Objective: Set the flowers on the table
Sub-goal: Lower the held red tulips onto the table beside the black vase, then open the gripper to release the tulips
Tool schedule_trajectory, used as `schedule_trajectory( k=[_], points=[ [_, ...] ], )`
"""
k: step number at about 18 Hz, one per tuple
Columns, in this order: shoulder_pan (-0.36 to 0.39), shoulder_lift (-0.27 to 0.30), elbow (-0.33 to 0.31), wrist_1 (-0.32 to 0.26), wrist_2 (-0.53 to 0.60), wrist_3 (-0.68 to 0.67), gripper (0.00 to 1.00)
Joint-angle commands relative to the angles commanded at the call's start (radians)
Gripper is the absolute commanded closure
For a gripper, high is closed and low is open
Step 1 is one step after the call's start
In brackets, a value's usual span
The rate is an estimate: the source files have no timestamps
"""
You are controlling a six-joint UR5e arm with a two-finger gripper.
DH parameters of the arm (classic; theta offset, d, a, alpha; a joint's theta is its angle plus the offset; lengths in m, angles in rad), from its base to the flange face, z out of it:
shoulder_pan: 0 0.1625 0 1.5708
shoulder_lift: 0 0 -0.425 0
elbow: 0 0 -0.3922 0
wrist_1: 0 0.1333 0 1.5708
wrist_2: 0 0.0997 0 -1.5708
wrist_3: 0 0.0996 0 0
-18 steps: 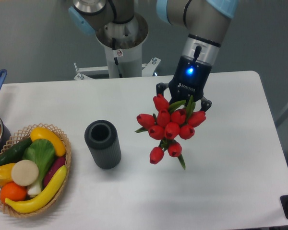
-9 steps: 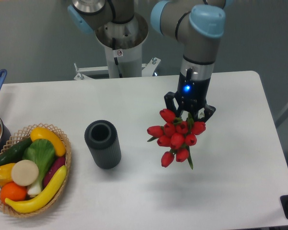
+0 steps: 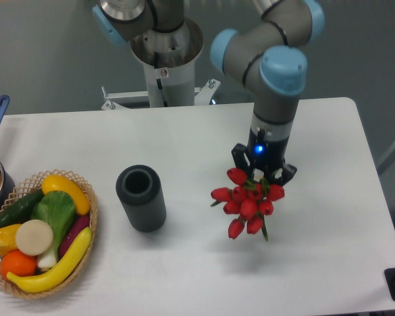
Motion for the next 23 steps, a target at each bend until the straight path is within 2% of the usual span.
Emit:
schedule_trajectory(
  k=[5,9,10,11,14,18,20,23],
  points=[
    [-0.038,-0.069,0.037,0.006,-0.005,0.002,0.57],
    [-0.043,-0.077,0.041,0.006,-0.011,0.002,0.56],
    [-0.040,-0.071,0.049,0.005,-0.017,0.002,0.47],
    [-0.035,-0.063,0.051,0.005,-0.028,0.002,0.28],
    [-0.029,-0.046,0.052,0.006,-0.054,0.000,0.00],
    [-0.019,0.012,0.052,0.008,-0.074,0.002,0.00],
    [-0.022,0.035,0.090,0.005,-0.075,-0.012,0.00],
    [-0.028,0.026,0.106,-0.011,-0.077,0.006,0.00]
  ],
)
